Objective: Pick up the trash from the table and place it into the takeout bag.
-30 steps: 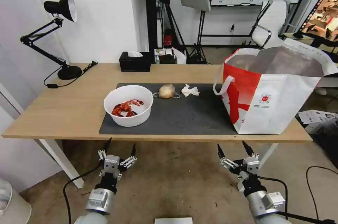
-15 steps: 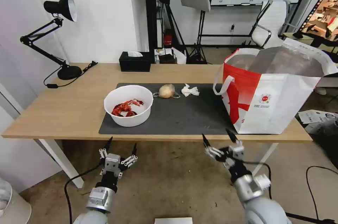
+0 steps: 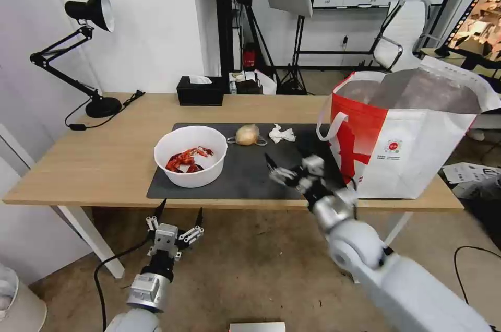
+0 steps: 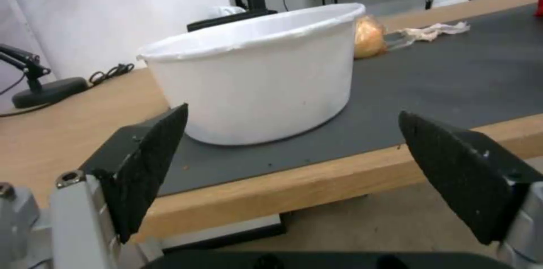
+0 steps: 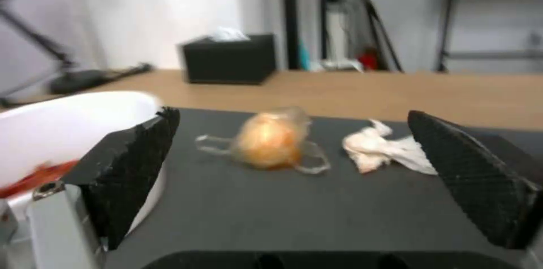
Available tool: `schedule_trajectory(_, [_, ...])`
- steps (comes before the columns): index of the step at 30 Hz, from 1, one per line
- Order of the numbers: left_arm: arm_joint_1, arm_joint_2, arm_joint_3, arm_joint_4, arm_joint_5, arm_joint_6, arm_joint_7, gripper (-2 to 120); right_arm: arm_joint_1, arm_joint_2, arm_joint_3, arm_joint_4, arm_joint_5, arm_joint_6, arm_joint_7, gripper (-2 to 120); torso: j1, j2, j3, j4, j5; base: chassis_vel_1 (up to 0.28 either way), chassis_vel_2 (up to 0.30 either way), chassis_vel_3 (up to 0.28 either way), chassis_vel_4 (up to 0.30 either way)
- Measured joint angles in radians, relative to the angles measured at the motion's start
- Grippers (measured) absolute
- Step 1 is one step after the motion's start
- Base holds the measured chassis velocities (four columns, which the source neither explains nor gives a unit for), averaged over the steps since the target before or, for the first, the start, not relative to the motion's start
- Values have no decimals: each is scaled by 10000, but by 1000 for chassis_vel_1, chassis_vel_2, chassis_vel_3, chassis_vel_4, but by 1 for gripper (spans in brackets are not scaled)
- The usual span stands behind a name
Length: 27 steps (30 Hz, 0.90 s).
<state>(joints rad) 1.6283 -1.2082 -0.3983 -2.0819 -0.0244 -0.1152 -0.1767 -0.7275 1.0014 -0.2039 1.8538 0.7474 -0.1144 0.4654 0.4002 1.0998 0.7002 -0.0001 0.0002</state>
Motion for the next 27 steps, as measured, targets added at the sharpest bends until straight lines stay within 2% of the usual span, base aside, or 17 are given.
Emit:
schedule_trajectory(3, [37, 27, -123, -83, -73, 43, -2, 100, 1432, 623, -544, -631, 898, -1136, 1684, 100, 1, 0, 0, 5, -6, 0, 0, 0, 0])
schedule_trajectory(7, [67, 36, -186, -104, -101, 50, 1, 100, 2147, 969, -770, -1249, 1258, -1587, 2513, 100, 0, 0, -1, 4, -5, 0, 0, 0, 0])
schedule_trajectory(10, [63, 33, -226, -100, -143, 52, 3, 100, 2968, 1466, -1021, -2515, 1941, -2065, 3444, 100, 0, -1, -1, 1, -4, 0, 0, 0, 0])
schedule_trajectory(11, [63, 33, -226, -100, -143, 52, 3, 100, 2968, 1466, -1021, -2515, 1941, -2065, 3444, 100, 0, -1, -1, 1, -4, 0, 0, 0, 0])
schedule_trajectory(14, [-2, 32, -207, -45, -201, 52, 9, 100, 3483, 1989, -1051, -3811, 2177, -2162, 3624, 100, -1, -1, -1, 1, -3, 0, 0, 0, 0])
schedule_trajectory(19, [-58, 32, -169, -2, -245, 52, 23, 100, 3936, 2451, -1044, -4956, 2216, -2358, 3684, 100, 0, 0, -1, 2, -3, 0, 0, 0, 0])
schedule_trajectory(20, [-72, 33, -161, 13, -258, 52, 33, 100, 4155, 2633, -1055, -5506, 2279, -2639, 3695, 100, 0, 0, -1, 2, -2, 0, 0, 0, 0])
schedule_trajectory(27, [-33, 27, -218, 11, -325, 51, 111, 100, 4659, 3083, -1174, -6807, 2247, -3425, 3282, 100, -1, 0, -1, 1, -3, 0, 0, 0, 0])
